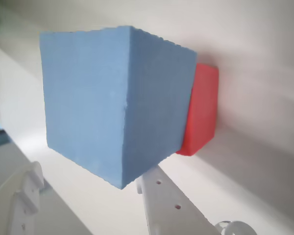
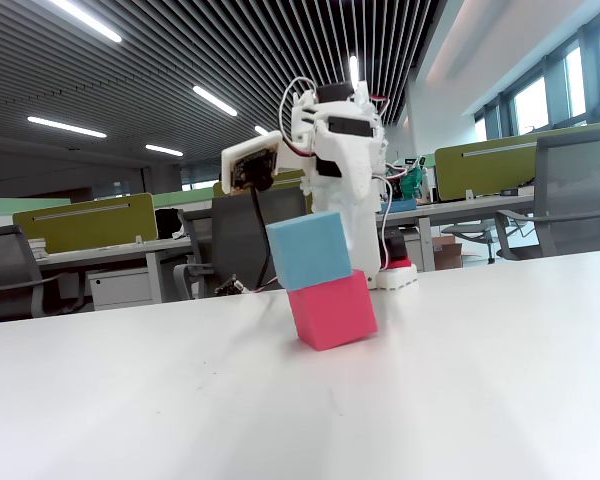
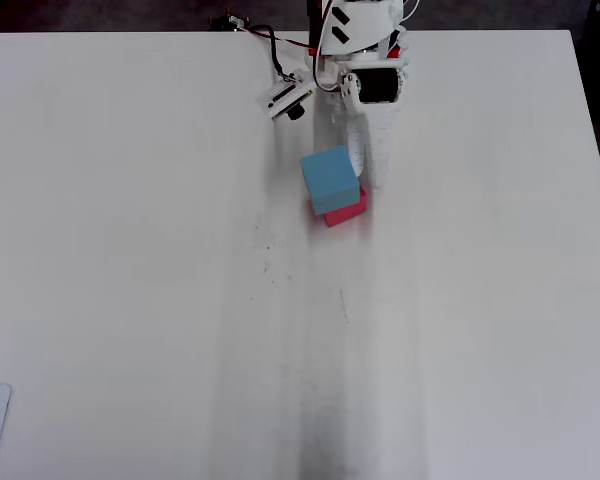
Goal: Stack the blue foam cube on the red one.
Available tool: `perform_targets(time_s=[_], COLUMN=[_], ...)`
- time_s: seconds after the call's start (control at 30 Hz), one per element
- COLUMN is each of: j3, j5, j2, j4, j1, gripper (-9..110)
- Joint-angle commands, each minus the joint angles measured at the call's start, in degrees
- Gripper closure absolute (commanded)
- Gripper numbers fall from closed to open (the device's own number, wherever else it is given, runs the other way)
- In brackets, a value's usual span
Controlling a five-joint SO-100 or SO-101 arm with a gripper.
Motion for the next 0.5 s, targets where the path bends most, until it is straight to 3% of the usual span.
perform_targets(time_s=[0.0, 0.47], j3=[-0.44, 0.35], j5=[-0.35, -0.53], j2=[0.44, 0.44], j4=[-1.05, -3.08], j1=[0.44, 0.53], gripper=[78, 78])
